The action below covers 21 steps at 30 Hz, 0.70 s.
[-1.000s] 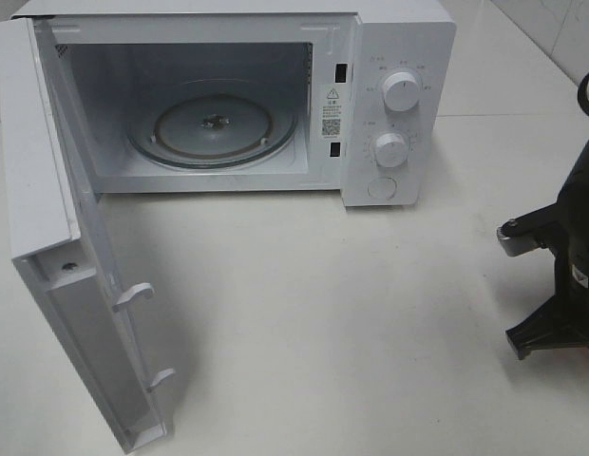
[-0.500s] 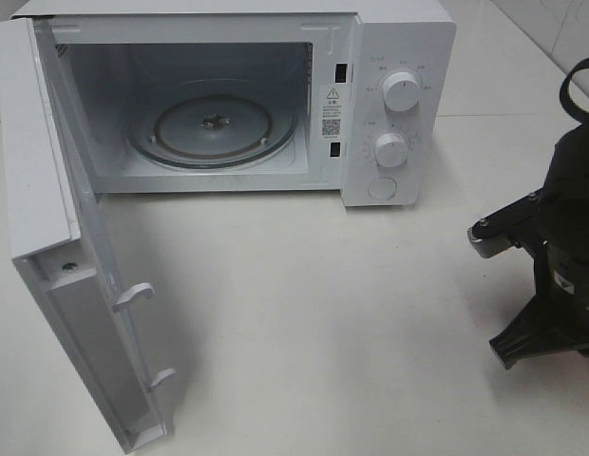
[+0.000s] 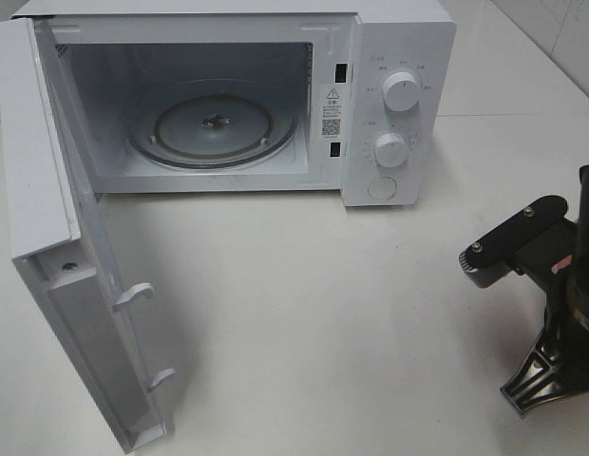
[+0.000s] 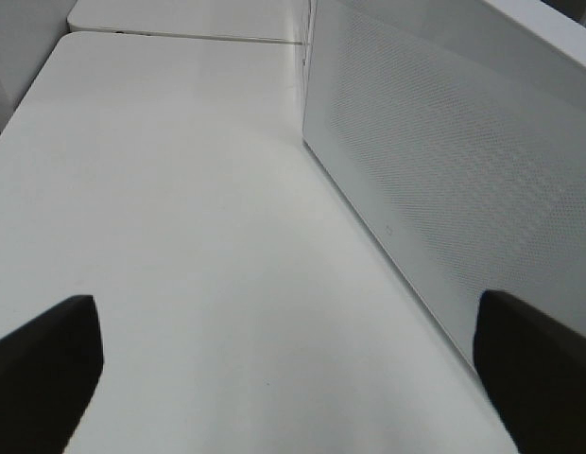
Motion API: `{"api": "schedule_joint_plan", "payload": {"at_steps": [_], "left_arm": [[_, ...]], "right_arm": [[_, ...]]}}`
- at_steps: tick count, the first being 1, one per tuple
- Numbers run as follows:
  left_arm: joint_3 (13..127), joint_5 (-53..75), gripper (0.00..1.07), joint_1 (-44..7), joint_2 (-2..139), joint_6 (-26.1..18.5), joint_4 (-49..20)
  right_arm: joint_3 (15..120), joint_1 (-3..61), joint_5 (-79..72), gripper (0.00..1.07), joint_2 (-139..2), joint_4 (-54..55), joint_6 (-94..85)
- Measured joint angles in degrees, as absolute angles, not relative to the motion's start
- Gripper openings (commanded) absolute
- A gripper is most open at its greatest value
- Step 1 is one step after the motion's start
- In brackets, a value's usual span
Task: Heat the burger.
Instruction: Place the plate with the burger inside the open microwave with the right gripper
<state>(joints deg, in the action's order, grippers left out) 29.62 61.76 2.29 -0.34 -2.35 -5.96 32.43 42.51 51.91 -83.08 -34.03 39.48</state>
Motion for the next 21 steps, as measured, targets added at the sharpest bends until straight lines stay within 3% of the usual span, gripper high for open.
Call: {"api": "schedule_joint_plan", "payload": {"at_steps": [21], "left_arm": [[29.62,61.76,1.0,2.29,-0.34,-2.35,-5.96]], "right_arm": [[32.43,58.84,55.06,0.0,-81.59,-32.49,35.07]]}}
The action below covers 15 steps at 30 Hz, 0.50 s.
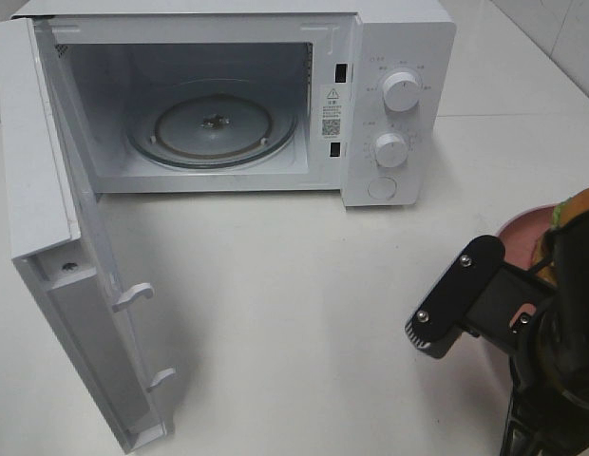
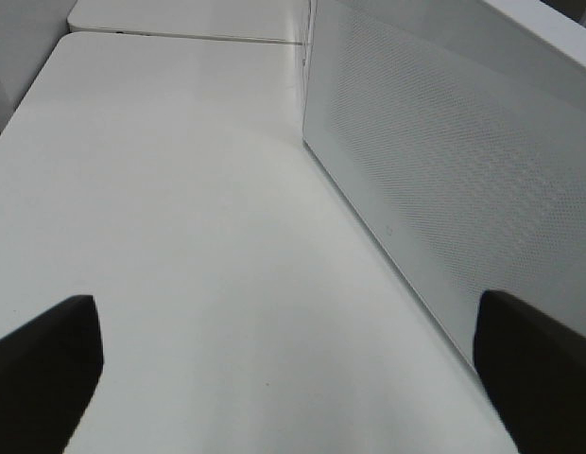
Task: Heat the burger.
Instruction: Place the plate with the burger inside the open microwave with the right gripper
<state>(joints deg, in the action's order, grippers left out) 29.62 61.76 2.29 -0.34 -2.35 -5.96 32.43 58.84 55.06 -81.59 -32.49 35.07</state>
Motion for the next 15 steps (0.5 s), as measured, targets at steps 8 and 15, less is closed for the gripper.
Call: {"api": "schedule_joint_plan", "payload": {"at_steps": [8,15], "left_arm": [[29.62,61.76,1.0,2.29,-0.34,-2.35,-5.96],[29.62,61.76,1.0,2.29,-0.34,-2.35,-5.96]], "right_arm": [[32.43,65.15,55.06,0.0,-81.59,-32.49,31.17],[32.43,69.04,55.06,0.0,-81.59,-32.49,28.48]]}}
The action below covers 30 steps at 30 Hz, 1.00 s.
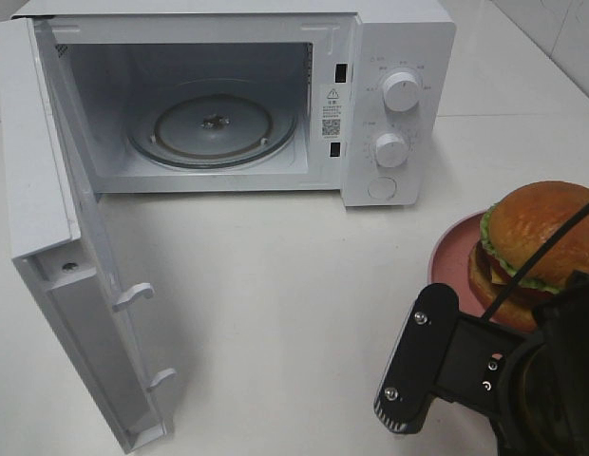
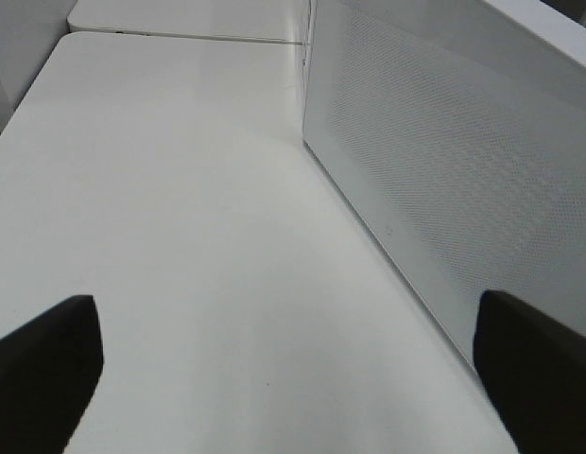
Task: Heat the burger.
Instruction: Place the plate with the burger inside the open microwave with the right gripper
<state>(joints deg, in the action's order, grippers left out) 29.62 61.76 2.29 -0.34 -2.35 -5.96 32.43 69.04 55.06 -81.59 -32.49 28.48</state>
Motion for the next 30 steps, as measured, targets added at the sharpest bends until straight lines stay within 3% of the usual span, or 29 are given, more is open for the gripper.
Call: {"api": "schedule_joint_plan", "payload": {"at_steps": [30], "left_arm": [[29.62,61.76,1.0,2.29,-0.34,-2.35,-5.96]], "right_arm": [[32.43,69.84,44.06,0.0,-81.59,-38.16,7.28]]}}
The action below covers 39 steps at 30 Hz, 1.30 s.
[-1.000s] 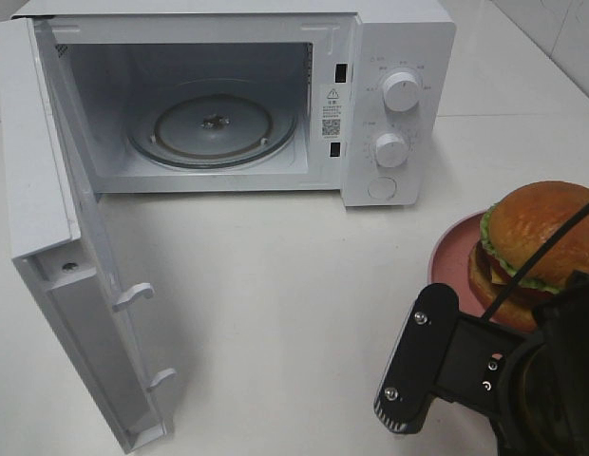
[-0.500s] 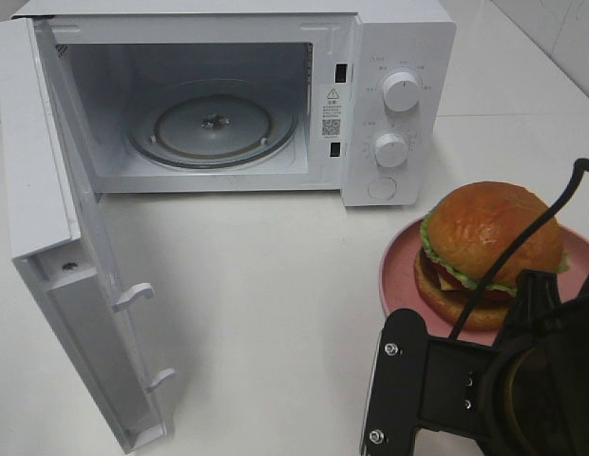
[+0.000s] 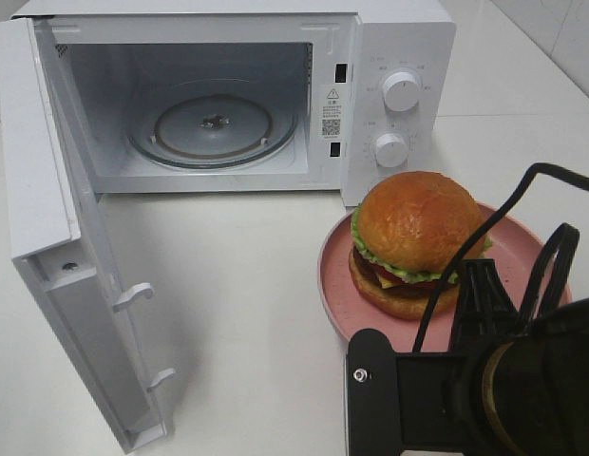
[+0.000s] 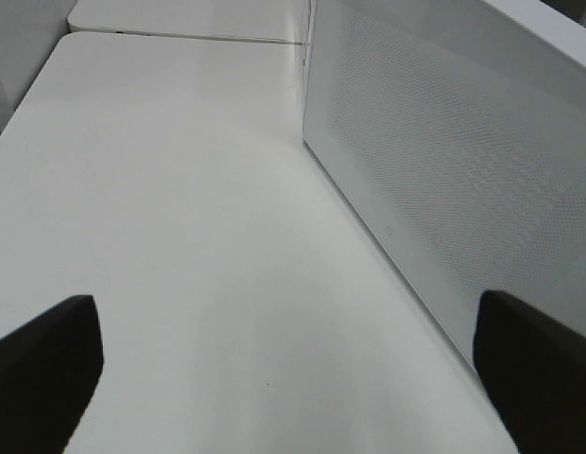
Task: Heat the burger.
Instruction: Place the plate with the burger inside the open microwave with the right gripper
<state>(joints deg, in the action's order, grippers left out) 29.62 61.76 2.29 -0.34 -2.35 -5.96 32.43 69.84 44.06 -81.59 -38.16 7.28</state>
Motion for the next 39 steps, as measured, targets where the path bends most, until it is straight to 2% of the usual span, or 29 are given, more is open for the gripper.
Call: {"api": "schedule_joint_plan", "payload": {"at_steps": [19,32,37,39], "left_arm": [[29.62,61.76,1.0,2.29,-0.34,-2.35,-5.96],[29.62,61.76,1.0,2.29,-0.34,-2.35,-5.96],[29.62,61.76,1.0,2.29,-0.34,-2.35,-5.96],[29.62,61.76,1.0,2.29,-0.34,-2.35,-5.96]], "right_arm": [[32.43,68.87,34.38,0.0,-81.59,-41.65,-1.72],[32.43,58.38,26.99,0.0,-81.59,-41.42,-22.12],[32.43,55.63,24.47,0.0,-81.59,-39.42,-28.76],[32.43,52.77,23.09,0.0,-81.65,-35.41,-36.21]]}}
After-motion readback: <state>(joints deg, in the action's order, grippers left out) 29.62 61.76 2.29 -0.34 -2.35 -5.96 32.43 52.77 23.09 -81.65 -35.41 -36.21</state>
